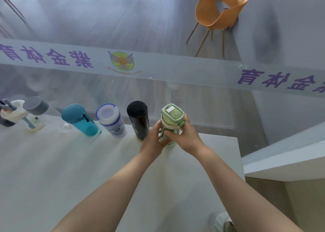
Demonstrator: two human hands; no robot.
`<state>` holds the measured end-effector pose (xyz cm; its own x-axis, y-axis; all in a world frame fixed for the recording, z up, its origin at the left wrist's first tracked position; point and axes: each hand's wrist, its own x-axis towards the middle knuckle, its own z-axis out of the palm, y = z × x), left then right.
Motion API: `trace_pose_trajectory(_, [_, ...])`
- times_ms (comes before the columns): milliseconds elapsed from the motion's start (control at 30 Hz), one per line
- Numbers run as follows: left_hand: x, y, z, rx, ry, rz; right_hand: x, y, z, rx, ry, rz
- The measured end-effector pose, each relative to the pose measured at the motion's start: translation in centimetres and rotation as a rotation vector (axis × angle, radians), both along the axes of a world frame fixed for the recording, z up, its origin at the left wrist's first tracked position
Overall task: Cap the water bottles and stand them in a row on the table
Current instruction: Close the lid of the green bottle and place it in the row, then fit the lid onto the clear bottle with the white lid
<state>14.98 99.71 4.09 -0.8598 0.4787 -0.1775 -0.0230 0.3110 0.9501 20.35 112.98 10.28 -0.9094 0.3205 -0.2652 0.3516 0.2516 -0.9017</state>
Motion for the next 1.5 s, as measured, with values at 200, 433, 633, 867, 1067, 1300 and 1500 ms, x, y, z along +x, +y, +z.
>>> trace_pose_trajectory(200, [-0.1, 0.0, -0.7, 0.015, 0.036, 0.029, -0.1, 0.1, -0.6, -0.006, -0.008, -0.004])
trace_pose_trajectory(433, [-0.1, 0.0, -0.4, -0.08, 0.069, -0.023, 0.3, -0.1, 0.0, 0.0, -0.037, 0.02])
trace_pose_trajectory(633, [3.5, -1.1, 0.5, -0.26, 0.03, 0.05, 4.7, 0.8, 0.6, 0.136, -0.14, 0.062])
trace_pose_trajectory(867, [12.7, -2.4, -1.0, -0.35, -0.009, -0.016, 16.2, 3.9, 1.4, 0.525, 0.025, 0.122])
trace_pose_trajectory(1067, [22.8, -1.3, -2.4, -0.266, -0.009, -0.225, 26.5, 5.9, -0.5, 0.605, 0.13, 0.03])
trace_pose_trajectory(1300, [29.6, 1.1, -3.7, -0.221, -0.059, -0.251, 33.1, 5.0, -3.0, 0.511, 0.062, 0.166])
trace_pose_trajectory(1500, [32.2, 3.2, -3.3, -0.131, -0.082, -0.091, 34.8, 3.5, -4.4, 0.391, 0.024, 0.166])
